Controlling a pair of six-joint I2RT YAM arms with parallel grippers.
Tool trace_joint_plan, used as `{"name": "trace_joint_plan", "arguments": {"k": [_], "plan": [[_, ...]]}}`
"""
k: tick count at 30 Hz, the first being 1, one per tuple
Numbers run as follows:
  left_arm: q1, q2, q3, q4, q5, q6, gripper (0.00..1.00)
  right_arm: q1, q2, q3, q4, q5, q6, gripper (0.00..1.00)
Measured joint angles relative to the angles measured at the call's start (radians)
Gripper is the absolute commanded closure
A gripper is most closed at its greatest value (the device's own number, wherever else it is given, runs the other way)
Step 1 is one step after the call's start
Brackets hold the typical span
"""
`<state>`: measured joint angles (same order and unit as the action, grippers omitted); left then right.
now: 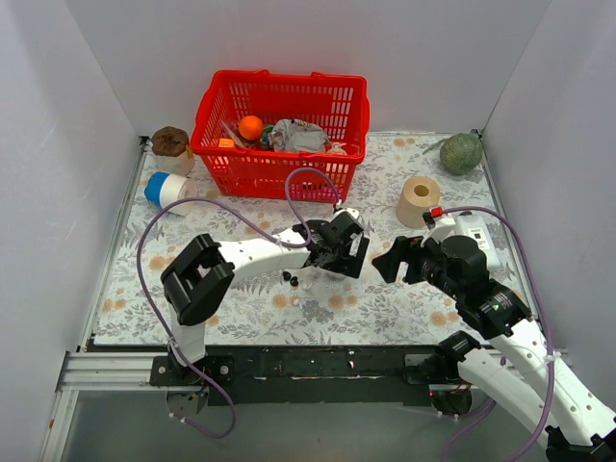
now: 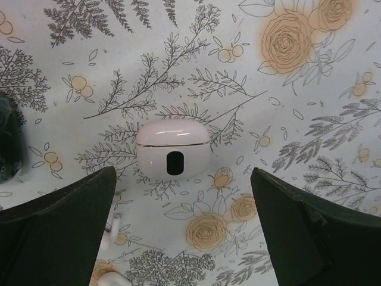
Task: Insert the wireless bluetooth earbuds into the charging case
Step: Pick up the charging case at the center of the board.
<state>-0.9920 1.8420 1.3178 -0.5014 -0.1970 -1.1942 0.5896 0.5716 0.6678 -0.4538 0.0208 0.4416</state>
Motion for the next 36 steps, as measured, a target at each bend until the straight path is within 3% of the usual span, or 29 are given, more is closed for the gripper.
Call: {"name": "trace_joint_plan", "arguments": {"k": [10,24,28,36], "plan": [[0.003,0.13,0.048,-0.065,-0.041,0.009,0.02,0.0,0.004,0.0,-0.016,-0.026,0.001,0.11],[0.007,0.166,0.089,-0.07,-0.074,0.0,0.12,0.0,0.004,0.0,-0.016,-0.029,0.003,0.11],[0.008,0.166,0.089,-0.066,-0.077,0.0,0.17,0.0,0.003,0.0,-0.016,-0.028,0.004,0.11],[0.008,0.166,0.089,-0.062,-0.077,0.0,0.35,0.0,0.003,-0.004,-0.016,-0.028,0.005,0.11]]}}
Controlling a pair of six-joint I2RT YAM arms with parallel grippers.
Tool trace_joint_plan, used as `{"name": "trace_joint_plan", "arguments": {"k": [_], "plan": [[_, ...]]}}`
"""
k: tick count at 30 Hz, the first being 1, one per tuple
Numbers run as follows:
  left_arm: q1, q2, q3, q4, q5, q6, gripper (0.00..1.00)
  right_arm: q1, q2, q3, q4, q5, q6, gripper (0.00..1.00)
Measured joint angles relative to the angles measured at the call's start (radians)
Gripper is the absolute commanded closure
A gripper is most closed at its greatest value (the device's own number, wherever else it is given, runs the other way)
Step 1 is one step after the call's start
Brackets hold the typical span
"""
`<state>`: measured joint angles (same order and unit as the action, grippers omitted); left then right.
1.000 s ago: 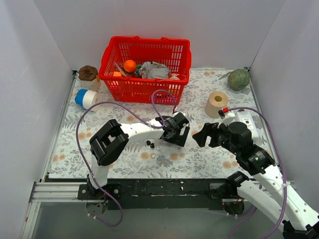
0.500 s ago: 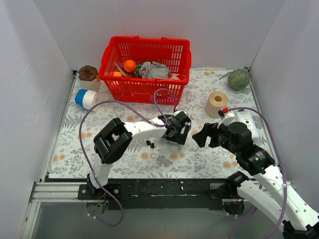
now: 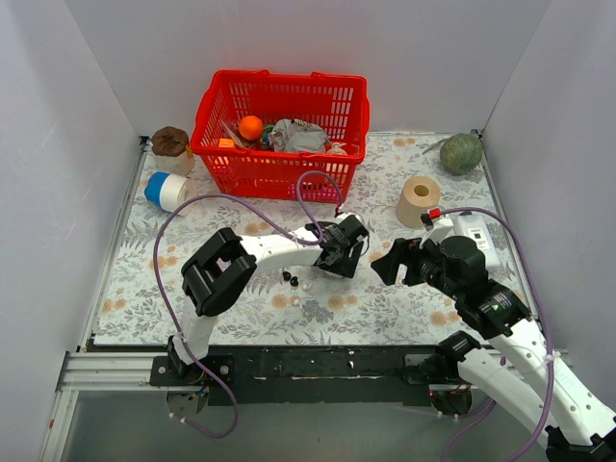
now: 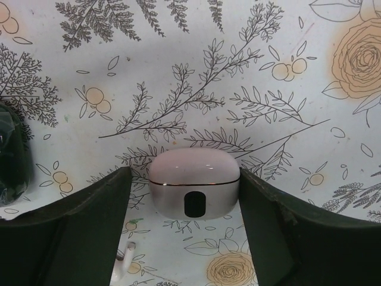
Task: Insert the wireless bluetooth earbuds into the charging case
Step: Pick up the charging case at the center of the board.
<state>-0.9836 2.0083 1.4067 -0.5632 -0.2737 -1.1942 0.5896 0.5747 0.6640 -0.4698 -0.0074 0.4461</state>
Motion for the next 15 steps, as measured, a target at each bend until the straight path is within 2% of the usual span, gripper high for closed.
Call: {"name": "trace_joint_plan", "arguments": {"k": [2,3,13,15], "plan": [[0.0,0.0,-0.003,0.005,0.0,0.0,0.41,0.0,0.0,0.0,0.0,0.0,0.0,0.11],[0.0,0.0,-0.005,0.01,0.0,0.001,0.47,0.0,0.0,0.0,0.0,0.0,0.0,0.11],[0.0,-0.026,-0.051,0.066,0.0,0.002,0.65,0.0,-0.005,-0.004,-0.001,0.0,0.0,0.11],[0.0,-0.042,-0.077,0.09,0.0,0.002,0.73,0.0,-0.005,-0.004,-0.002,0.005,0.0,0.11]]}}
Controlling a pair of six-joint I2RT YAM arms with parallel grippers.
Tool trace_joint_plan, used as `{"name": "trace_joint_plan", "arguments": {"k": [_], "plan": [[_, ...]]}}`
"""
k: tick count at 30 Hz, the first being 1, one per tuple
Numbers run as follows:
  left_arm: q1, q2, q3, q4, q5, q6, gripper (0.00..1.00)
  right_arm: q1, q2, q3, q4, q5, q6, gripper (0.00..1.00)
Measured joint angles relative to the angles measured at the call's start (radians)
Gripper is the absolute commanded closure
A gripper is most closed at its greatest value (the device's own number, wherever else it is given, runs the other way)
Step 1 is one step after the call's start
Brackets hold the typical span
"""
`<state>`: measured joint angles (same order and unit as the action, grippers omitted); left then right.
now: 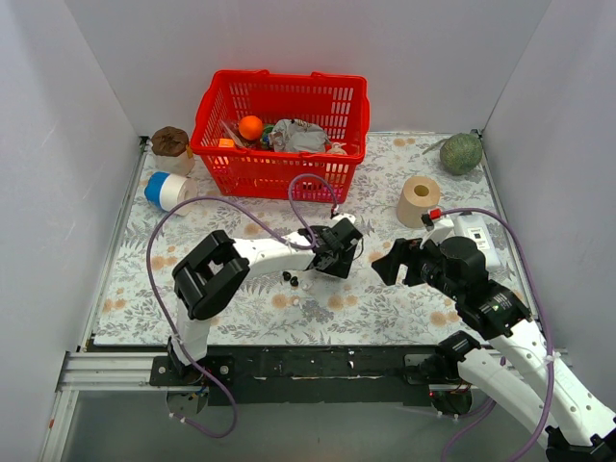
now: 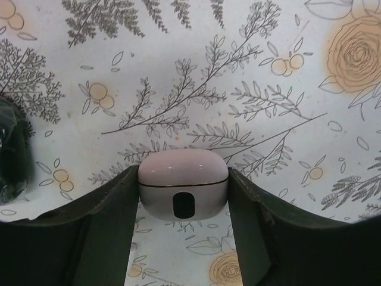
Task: Insert the wireless bluetooth earbuds into the charging case
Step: Pick up the charging case at the center of the board, then open the charging case.
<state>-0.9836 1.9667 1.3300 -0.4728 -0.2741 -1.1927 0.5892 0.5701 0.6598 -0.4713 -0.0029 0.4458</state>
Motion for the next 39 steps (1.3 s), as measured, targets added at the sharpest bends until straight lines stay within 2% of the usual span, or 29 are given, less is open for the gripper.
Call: {"name": "trace_joint_plan", "arguments": {"k": [1,2,4,5,9,12,17,21,24,27,34,39], "plan": [[0.0,-0.012,-0.016,0.012,0.0,0.0,0.77,0.0,0.0,0.0,0.0,0.004,0.0,0.12],[0.001,-0.026,-0.036,0.023,0.001,0.0,0.86,0.0,0.001,0.0,-0.001,0.009,0.0,0.12],[0.001,-0.054,-0.081,0.048,0.0,0.004,0.91,0.0,0.002,0.002,-0.003,0.032,0.001,0.12],[0.001,-0.077,-0.112,0.065,0.0,0.007,0.97,0.0,0.005,0.007,-0.01,0.052,0.005,0.12],[0.001,-0.209,-0.26,0.128,0.001,0.021,1.0,0.0,0.014,0.027,-0.014,0.098,0.018,0.11],[0.001,-0.37,-0.396,0.227,0.011,0.041,1.0,0.0,0.039,0.054,-0.019,0.088,0.01,0.09],[-0.002,-0.687,-0.651,0.488,0.057,0.099,0.99,0.0,0.164,0.158,-0.027,0.007,-0.025,0.05],[-0.021,-0.953,-0.951,0.843,0.127,0.193,1.0,0.001,0.254,0.194,-0.024,-0.079,-0.037,0.04],[-0.036,-1.088,-1.108,0.982,0.182,0.275,1.0,0.016,0.312,0.225,-0.032,-0.135,-0.045,0.02],[-0.045,-1.146,-1.141,1.041,0.224,0.365,1.0,0.068,0.365,0.286,-0.046,-0.159,-0.05,0.02],[-0.063,-1.209,-1.14,1.114,0.226,0.546,1.0,0.304,0.533,0.504,-0.085,-0.106,-0.04,0.02],[-0.072,-1.201,-1.132,1.109,0.192,0.666,1.0,0.381,0.609,0.548,-0.1,-0.062,-0.025,0.02]]}}
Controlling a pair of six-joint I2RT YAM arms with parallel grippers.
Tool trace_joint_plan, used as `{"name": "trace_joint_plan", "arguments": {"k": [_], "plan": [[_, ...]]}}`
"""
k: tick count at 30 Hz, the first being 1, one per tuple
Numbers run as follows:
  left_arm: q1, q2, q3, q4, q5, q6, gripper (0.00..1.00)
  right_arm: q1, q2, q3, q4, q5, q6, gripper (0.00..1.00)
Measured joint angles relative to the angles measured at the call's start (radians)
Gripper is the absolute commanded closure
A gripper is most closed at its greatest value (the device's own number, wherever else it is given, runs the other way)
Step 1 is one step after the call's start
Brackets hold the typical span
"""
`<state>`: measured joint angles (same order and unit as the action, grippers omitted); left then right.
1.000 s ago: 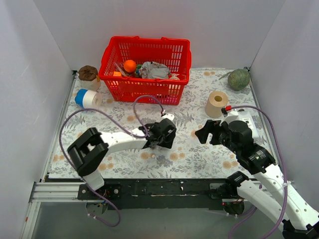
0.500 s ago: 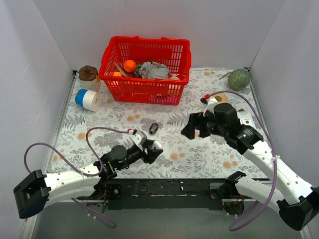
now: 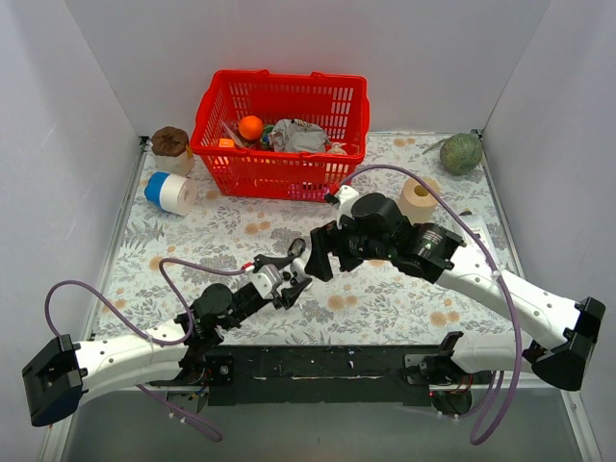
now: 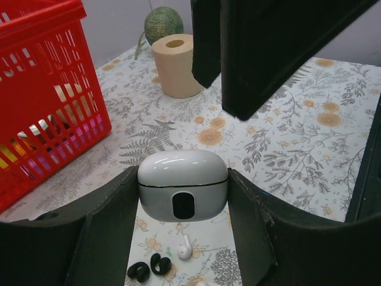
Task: Insert the wireless bluetooth earbuds into the charging case
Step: Open the charging case.
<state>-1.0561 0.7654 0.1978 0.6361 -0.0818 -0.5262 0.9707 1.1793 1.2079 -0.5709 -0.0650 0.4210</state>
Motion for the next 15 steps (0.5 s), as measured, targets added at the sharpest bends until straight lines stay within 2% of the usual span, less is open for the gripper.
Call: {"name": "trace_joint_plan", "arguments": {"k": [6,15], "plan": [[0.0,0.001,0.034,0.0,-0.016,0.092,1.0,0.025,0.05,0.008,-0.01,0.033,0.001,0.08],[0.0,0.0,0.047,-0.01,-0.015,0.139,1.0,0.028,0.077,0.014,0.021,0.044,-0.002,0.12]]}}
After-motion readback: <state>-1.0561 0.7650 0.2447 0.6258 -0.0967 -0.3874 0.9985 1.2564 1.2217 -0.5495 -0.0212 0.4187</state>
